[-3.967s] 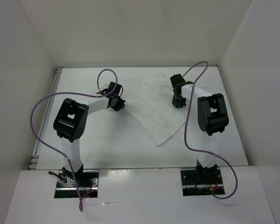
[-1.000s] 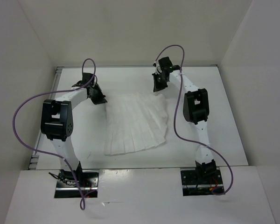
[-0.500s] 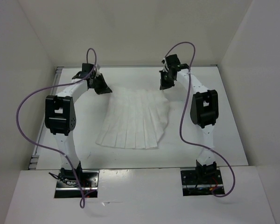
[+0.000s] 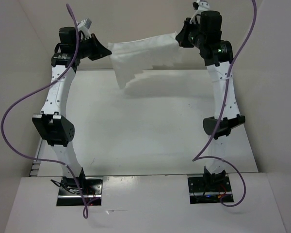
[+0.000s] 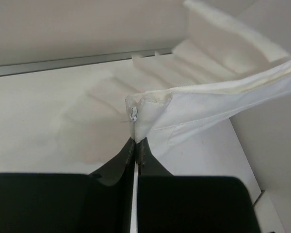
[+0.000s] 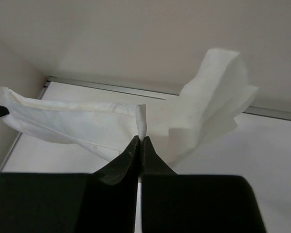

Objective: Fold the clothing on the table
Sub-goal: Flatten the skirt out

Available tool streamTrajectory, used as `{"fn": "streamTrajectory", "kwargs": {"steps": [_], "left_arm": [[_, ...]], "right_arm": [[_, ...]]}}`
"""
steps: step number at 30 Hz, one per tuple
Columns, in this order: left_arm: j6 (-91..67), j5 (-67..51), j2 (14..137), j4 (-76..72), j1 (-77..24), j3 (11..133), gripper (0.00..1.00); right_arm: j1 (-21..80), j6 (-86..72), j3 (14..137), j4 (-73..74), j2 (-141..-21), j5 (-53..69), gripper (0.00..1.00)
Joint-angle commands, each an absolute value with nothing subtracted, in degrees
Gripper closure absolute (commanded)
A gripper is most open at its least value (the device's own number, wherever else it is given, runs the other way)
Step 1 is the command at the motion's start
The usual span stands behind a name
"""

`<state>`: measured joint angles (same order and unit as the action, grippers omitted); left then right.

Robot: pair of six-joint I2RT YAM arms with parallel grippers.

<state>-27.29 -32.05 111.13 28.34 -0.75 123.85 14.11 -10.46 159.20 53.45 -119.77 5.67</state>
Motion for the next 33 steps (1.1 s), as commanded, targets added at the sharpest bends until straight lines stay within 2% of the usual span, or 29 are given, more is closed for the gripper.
{"fn": "streamTrajectory", "kwargs": {"steps": [1, 4, 9, 12, 16, 20, 24, 28, 33], "left_arm": [[-25.3, -31.4, 107.1, 26.5, 1.3, 116.7, 1.0], [-25.8, -31.9, 102.9, 23.8, 1.3, 105.8, 1.0], [-26.4, -32.4, 93.2, 21.5, 0.8, 87.9, 1.0], [-27.1, -33.1, 86.2, 21.4, 0.3, 74.4, 1.0], [-28.2, -33.7, 76.1, 22.7, -1.1, 59.9, 1.0], [-29.8, -33.1, 69.4, 23.9, -1.6, 54.6, 1.0], [-28.1, -30.8, 71.3, 24.4, -1.6, 56.0, 1.0], [-26.2, -30.2, 78.4, 23.8, -1.6, 64.9, 0.98], [-24.4, -30.8, 93.6, 24.8, -1.1, 82.7, 0.97]], "right_arm": [[12.6, -11.0, 153.3, 57.8, -115.9, 4.0, 1.0], [13.2, -11.0, 139.0, 53.3, -110.2, 4.0, 1.0], [14.3, -13.3, 113.2, 49.3, -93.3, 3.4, 1.0], [15.7, -17.8, 89.3, 47.5, -81.6, 7.5, 1.0], [16.4, -24.7, 72.6, 47.5, -68.5, 15.7, 1.0], [16.4, -26.1, 68.7, 50.7, -63.5, 16.7, 1.0], [16.4, -24.9, 69.3, 52.6, -64.0, 15.5, 1.0], [16.4, -21.1, 71.4, 46.7, -69.5, 10.2, 1.0], [12.3, -14.6, 83.4, 42.2, -81.5, 4.5, 1.0]]}}
